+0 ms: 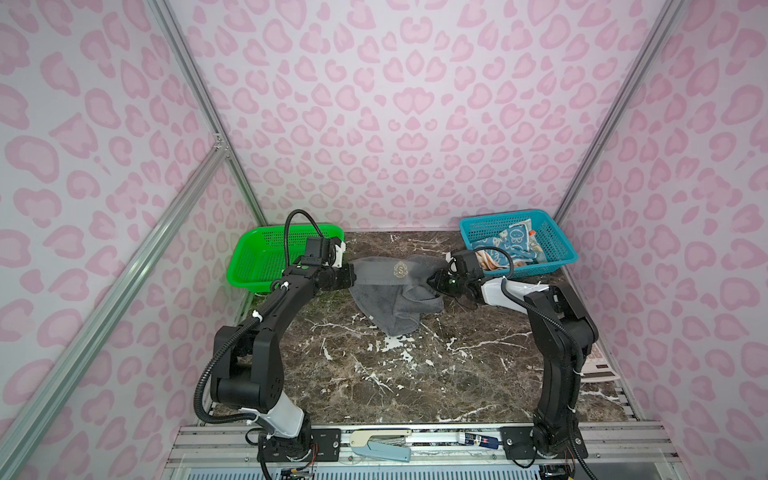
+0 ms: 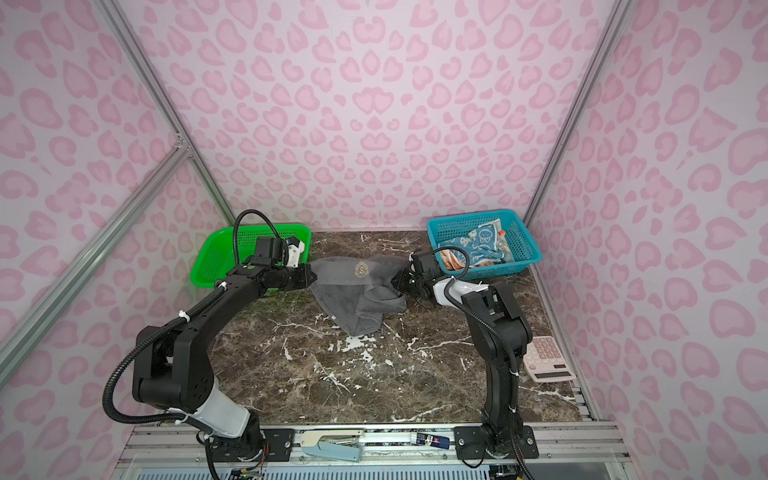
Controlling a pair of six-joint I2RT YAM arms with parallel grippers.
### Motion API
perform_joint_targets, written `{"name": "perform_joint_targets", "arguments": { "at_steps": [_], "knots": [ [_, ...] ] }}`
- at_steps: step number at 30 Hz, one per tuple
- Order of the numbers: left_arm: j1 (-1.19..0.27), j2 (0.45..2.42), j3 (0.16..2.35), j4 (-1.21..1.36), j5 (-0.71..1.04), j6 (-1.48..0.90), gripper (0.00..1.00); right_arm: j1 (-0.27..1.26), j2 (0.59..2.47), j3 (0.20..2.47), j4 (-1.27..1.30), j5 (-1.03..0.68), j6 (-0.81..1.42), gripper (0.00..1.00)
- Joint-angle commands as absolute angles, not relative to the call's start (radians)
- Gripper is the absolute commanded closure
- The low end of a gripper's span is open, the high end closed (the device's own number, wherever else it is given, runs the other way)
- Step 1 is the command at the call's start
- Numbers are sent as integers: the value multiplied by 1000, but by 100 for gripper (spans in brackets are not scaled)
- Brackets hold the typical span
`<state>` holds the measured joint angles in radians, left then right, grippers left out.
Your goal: Fold and stack the towels
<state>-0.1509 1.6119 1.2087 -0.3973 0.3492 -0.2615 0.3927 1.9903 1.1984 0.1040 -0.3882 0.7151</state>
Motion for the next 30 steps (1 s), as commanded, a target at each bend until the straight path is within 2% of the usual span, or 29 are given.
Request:
{"name": "perform_joint_targets", "arguments": {
  "at_steps": [1,2,5,14,18,21,23,25,30],
  "knots": [
    [-148,1617,1225,-401,344,-245,96,394,1967,1190,179,-412,718,82],
    [-146,1616,1228,-402,344,-243,96,394,1950,1192,168,-405,702,89],
    [-147,1613,1244,-408,341,-239,96,390,1896,1202,103,-381,638,100],
    [-145,1577,1339,-421,358,-233,96,360,1743,1291,-200,-331,399,100],
    [-146,1560,1373,-436,380,-222,96,353,1643,1248,-250,-346,321,100],
    [-145,1548,1355,-449,402,-207,96,350,1595,1212,-346,-397,256,95],
    [-146,1547,1312,-449,400,-203,96,351,1583,1185,-434,-370,241,89],
    [-145,1559,1287,-448,401,-207,97,350,1574,1143,-481,-315,261,88],
    [-145,1598,1266,-440,402,-219,96,353,1544,1067,-506,-130,340,63]
  ]
}}
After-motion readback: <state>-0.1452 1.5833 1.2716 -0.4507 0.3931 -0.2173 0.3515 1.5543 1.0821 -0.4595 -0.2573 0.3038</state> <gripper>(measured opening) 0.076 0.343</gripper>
